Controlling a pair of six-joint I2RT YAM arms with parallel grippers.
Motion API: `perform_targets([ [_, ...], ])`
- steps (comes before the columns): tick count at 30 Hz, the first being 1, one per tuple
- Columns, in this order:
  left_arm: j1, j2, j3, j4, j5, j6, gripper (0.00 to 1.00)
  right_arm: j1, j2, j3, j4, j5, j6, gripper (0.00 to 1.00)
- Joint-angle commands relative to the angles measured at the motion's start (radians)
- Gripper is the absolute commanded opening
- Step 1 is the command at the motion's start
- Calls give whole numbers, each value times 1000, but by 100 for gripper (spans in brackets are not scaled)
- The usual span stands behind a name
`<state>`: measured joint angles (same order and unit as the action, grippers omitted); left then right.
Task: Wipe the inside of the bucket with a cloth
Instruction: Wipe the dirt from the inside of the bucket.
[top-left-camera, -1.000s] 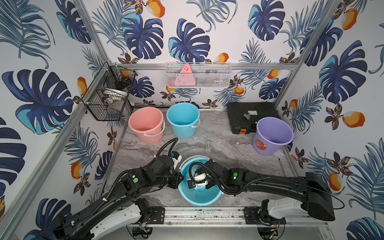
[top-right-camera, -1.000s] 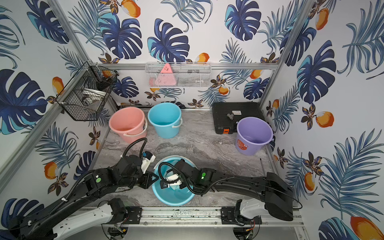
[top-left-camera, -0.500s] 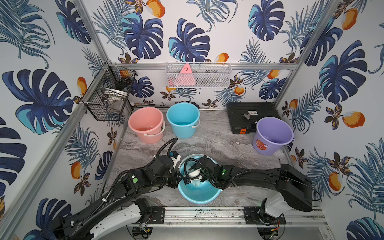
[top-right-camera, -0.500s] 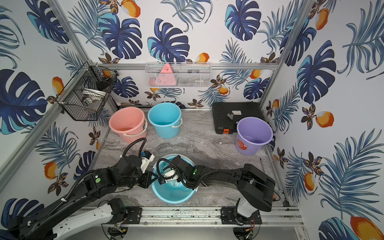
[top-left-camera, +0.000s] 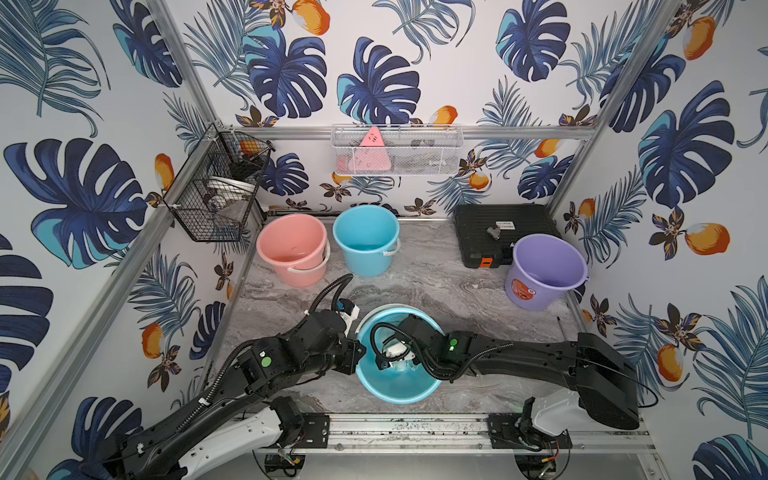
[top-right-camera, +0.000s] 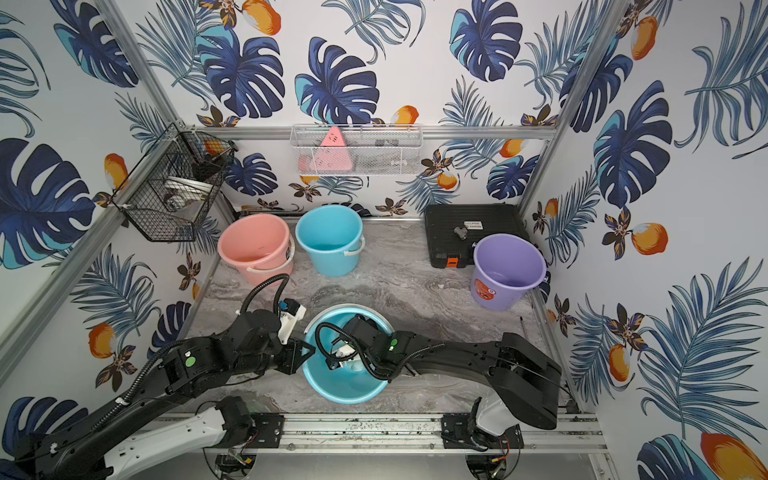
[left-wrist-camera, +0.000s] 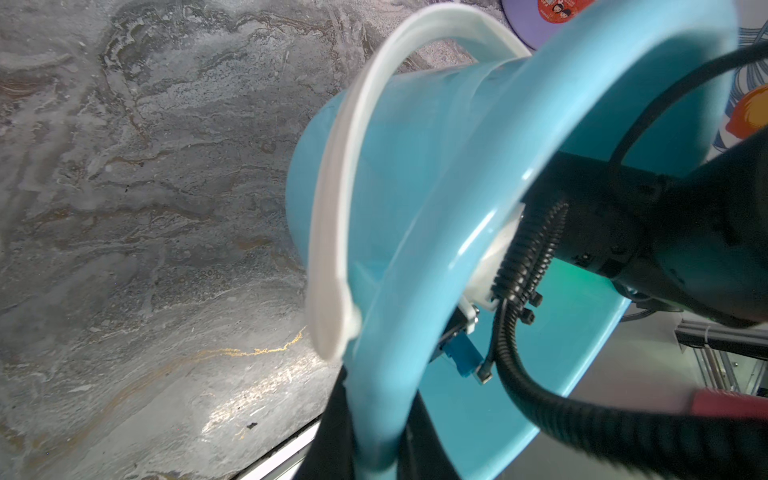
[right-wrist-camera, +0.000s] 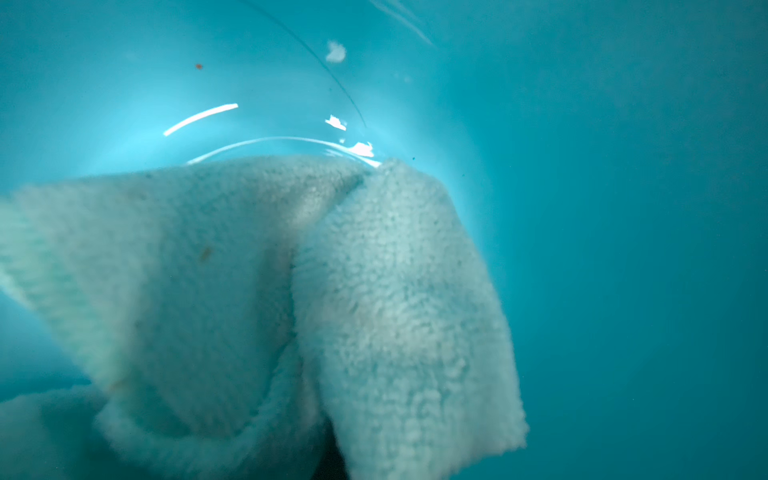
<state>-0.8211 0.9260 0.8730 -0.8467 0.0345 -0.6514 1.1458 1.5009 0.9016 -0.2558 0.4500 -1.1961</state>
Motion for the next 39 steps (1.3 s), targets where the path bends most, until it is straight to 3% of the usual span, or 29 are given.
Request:
perform_targets([
  [1,2,-4,10,-71,-111,11,0,-1,-21,19,-343,-113,114,0],
  [10,0,8,4,-49,-99,12,0,-3,-1,45,-449,-545,200,0],
  [13,-1,8,-6,-42,-90,12,0,-3,0,23,-345,-638,238,0],
  [17,-3,8,-14,-31,-75,6,0,-3,-12,-24,-105,-674,319,0],
  [21,-4,23,-23,-22,-45,-4,0,6,-2,-64,148,-568,396,0],
  [26,-6,34,-29,-24,-36,-10,0,40,27,-95,379,-300,382,0],
  [33,-12,37,-23,-38,-45,-11,0,88,88,-97,575,42,213,0],
  [39,-19,40,-22,-41,-54,-15,0,100,104,-87,587,196,84,0],
])
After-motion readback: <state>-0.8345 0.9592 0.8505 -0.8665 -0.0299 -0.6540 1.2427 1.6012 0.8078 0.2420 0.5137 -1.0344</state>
